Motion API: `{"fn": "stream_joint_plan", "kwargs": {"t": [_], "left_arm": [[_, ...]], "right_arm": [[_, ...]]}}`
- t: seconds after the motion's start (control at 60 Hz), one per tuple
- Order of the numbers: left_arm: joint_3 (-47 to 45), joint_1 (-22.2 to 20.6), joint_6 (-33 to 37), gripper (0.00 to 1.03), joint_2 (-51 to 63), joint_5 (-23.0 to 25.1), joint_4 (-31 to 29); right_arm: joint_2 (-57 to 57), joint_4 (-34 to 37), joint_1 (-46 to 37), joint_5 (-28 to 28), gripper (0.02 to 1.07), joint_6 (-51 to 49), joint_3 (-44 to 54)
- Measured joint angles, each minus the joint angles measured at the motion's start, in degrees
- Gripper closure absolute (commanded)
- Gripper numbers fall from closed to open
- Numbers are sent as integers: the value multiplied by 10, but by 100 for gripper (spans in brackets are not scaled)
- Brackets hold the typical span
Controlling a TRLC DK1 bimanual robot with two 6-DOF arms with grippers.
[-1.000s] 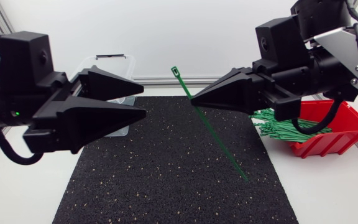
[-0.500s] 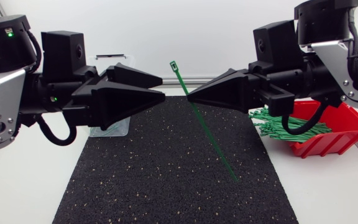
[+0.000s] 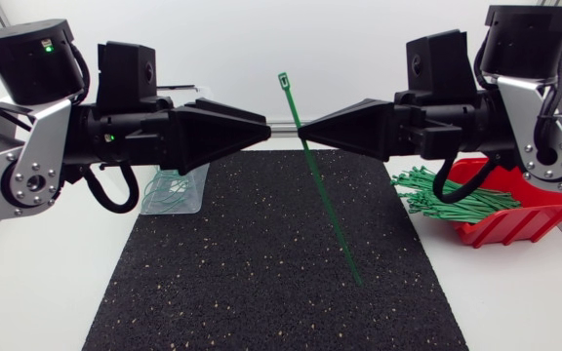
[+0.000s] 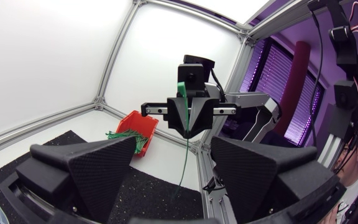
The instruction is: Take a green cable tie from the red box, thread the tail through the head to close it, then place it in the transparent bin on the left.
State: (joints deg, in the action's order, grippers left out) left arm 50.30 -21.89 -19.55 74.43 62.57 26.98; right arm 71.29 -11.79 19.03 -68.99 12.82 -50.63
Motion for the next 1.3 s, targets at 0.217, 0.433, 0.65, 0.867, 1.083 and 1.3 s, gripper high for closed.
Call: {"fn": "stream_joint_plan", "kwargs": {"t": [0.217, 0.433, 0.65, 0.867, 1.083, 1.3], "left_arm": [[7, 0, -16, 24, 1, 0, 16], [14, -10, -30, 29, 20, 0, 38], [15, -19, -50, 41, 45, -1, 72], [15, -19, -64, 50, 52, -5, 92], [15, -19, -68, 59, 55, -12, 99], [15, -19, -77, 66, 55, -22, 106]], "right_arm": [[18, -48, 8, 2, 101, 39, 15], [29, -65, 12, 8, 101, 57, 19], [37, -78, 15, 17, 101, 67, 19], [38, -87, 15, 23, 101, 70, 20], [40, -99, 14, 28, 101, 78, 24], [41, -103, 15, 36, 101, 78, 35]]}}
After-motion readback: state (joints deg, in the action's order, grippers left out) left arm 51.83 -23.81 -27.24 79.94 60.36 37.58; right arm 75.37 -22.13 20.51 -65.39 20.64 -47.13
